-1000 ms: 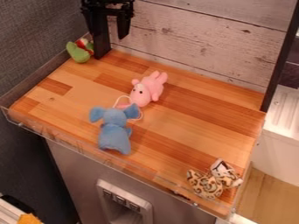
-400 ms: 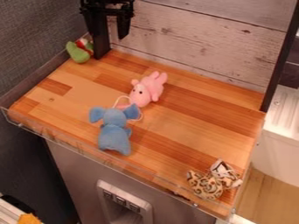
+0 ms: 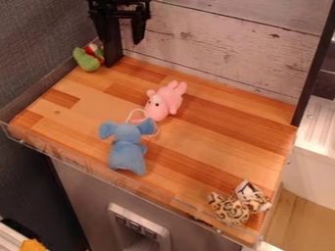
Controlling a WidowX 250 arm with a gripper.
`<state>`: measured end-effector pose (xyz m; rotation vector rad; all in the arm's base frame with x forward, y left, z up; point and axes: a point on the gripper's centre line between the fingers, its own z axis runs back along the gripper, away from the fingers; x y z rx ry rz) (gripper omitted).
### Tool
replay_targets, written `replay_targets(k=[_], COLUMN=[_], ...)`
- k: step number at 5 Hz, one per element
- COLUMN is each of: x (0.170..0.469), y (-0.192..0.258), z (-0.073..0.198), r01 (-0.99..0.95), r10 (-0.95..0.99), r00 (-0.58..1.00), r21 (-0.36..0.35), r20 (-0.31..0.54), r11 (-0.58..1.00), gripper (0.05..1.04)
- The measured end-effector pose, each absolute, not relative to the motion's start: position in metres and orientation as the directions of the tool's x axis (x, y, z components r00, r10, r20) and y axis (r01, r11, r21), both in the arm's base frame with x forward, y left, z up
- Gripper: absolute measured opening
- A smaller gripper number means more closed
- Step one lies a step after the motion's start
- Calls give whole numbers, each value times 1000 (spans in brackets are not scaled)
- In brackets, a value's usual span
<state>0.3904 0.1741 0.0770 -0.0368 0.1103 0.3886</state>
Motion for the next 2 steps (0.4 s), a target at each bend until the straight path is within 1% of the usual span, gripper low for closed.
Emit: replay_targets(k=[2], x=[394], y=[175], z=[75], r01=[-355], r10=[351], r00=[931], r21=[-22], r20=[-103], r11=[935], gripper=[998])
